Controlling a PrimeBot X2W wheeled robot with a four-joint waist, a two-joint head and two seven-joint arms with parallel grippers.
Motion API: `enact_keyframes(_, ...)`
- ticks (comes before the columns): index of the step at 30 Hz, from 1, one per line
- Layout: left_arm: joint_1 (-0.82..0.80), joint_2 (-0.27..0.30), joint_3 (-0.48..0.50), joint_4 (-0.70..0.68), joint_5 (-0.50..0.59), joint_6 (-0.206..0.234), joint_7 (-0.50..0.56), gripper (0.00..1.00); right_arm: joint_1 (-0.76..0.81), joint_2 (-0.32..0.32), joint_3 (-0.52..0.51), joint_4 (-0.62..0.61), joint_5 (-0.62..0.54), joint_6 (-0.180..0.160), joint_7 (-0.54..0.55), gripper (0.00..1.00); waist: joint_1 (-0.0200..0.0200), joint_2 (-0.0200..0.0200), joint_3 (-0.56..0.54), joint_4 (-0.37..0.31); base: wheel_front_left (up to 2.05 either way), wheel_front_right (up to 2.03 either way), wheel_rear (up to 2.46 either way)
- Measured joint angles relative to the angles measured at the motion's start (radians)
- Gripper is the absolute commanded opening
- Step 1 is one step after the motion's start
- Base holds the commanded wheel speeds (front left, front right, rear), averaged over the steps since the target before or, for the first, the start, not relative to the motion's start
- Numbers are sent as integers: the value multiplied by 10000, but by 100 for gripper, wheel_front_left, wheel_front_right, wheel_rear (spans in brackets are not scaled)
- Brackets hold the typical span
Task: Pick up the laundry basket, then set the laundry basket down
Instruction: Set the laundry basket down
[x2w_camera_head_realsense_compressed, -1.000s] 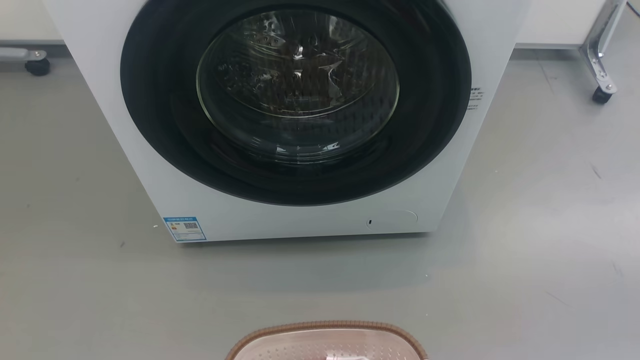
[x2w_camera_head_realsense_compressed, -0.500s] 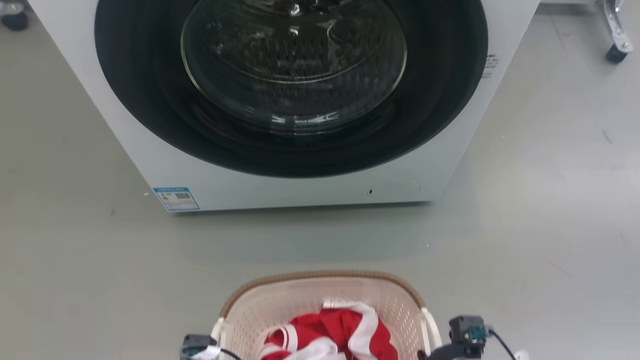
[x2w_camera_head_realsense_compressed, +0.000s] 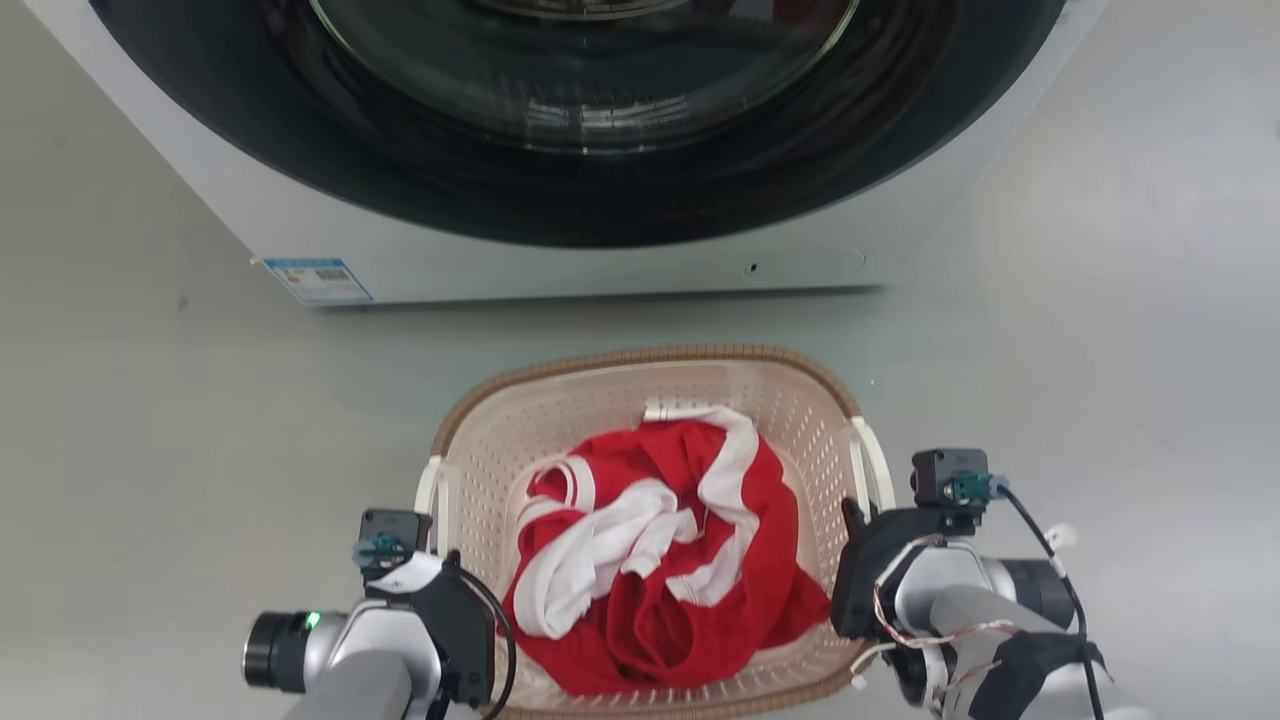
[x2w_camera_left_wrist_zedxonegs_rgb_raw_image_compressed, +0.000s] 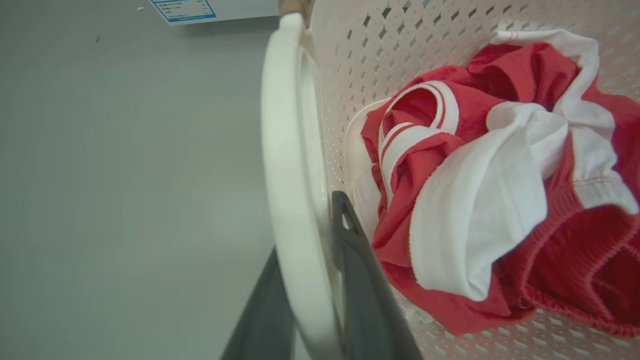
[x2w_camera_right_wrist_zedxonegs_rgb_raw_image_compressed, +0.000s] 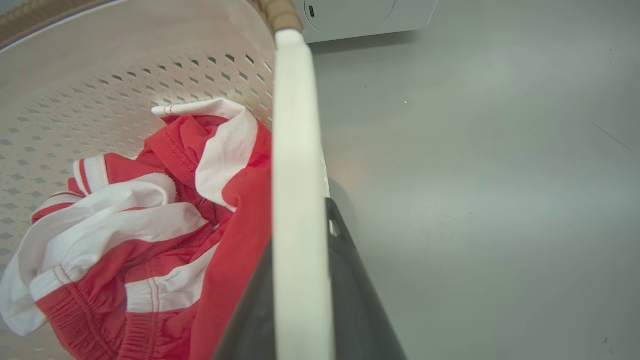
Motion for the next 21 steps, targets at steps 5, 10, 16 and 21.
enact_keyframes(5, -654, -4, 2, -10, 50, 86, -27, 0, -614, -2, 8, 165, -148, 0, -88, 0, 1, 0, 720, 39, 0, 0, 0)
enact_keyframes(10, -1262, 29, 2, -29, 134, 102, -40, 0, -1182, -4, 10, 295, -263, 0, -205, 0, 1, 0, 1456, 95, 0, 0, 0)
enact_keyframes(16, -1859, 50, 23, -86, 184, 184, -115, 0, -1847, -10, 4, 433, -318, 0, -270, 0, 1, 0, 2203, 161, 0, 0, 0)
enact_keyframes(21, -2490, 94, 105, -150, 242, 221, -128, 0, -2489, -36, -6, 531, -506, 0, -347, 0, 0, 0, 2948, 234, 0, 0, 0)
